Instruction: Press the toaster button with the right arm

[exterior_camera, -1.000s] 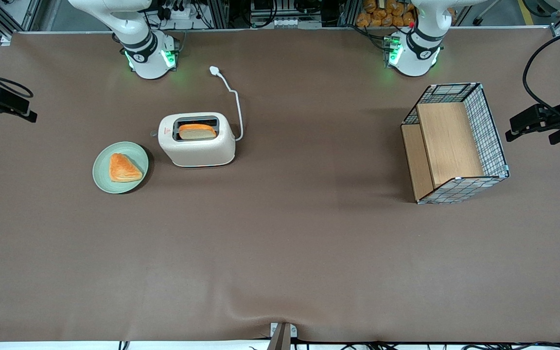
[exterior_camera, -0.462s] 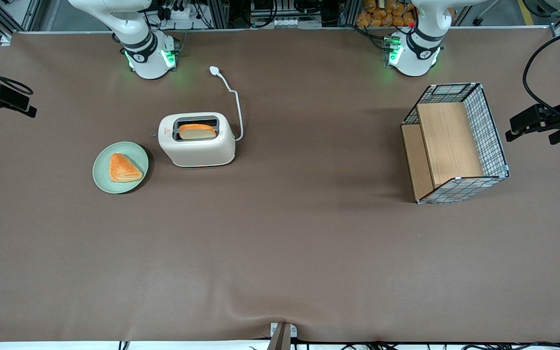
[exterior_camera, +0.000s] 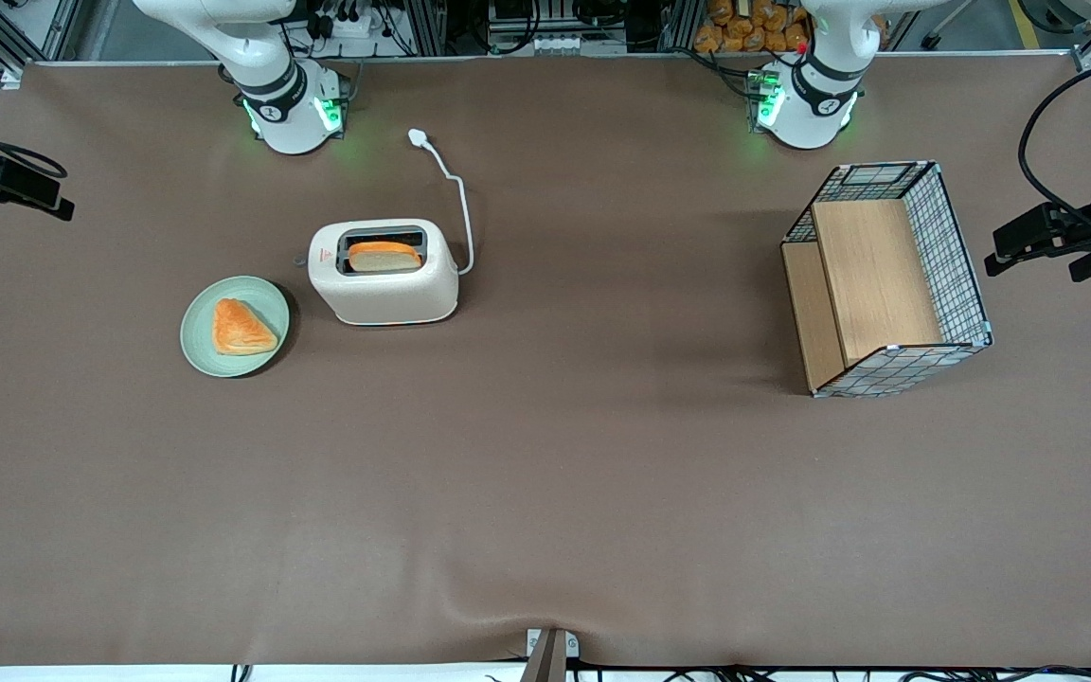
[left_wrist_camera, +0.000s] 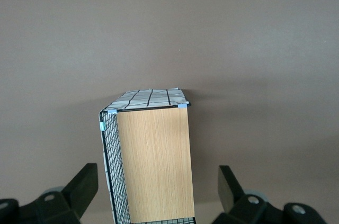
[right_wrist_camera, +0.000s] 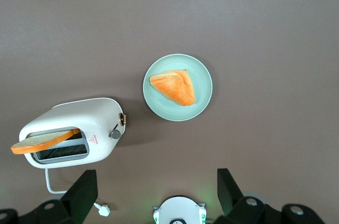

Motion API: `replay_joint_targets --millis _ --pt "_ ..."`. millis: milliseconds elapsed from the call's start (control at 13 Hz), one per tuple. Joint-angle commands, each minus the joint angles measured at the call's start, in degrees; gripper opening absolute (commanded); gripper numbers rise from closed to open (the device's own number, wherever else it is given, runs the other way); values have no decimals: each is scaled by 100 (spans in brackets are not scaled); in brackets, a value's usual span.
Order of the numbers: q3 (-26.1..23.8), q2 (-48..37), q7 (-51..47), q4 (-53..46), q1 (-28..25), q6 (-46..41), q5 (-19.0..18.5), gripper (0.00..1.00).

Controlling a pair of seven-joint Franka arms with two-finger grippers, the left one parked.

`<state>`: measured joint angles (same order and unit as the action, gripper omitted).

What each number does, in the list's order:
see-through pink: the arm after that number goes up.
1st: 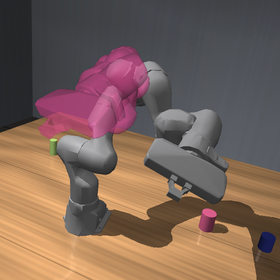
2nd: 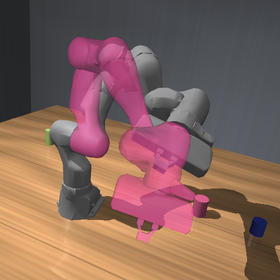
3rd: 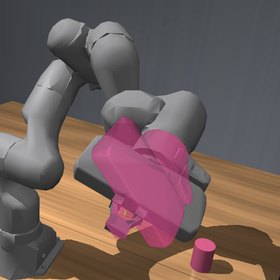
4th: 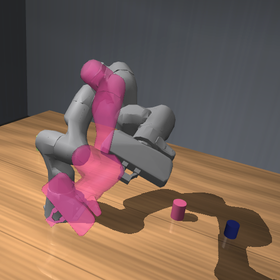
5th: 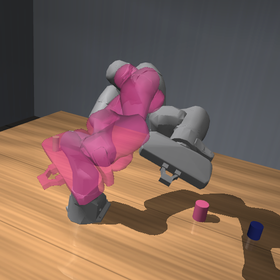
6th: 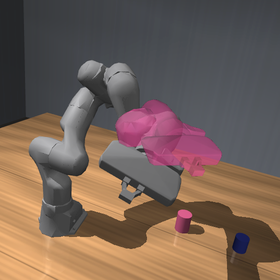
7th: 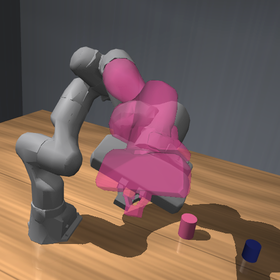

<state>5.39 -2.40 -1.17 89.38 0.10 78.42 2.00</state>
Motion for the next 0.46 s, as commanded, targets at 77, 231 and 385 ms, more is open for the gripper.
replay_joint_targets --millis 77,231,385 --pt "-91 3 -68 -96 52 -107 -104 100" --pt "-91 3 -85 -96 26 -116 -104 100" --pt "-91 12 -94 -87 8 -108 -112 100"
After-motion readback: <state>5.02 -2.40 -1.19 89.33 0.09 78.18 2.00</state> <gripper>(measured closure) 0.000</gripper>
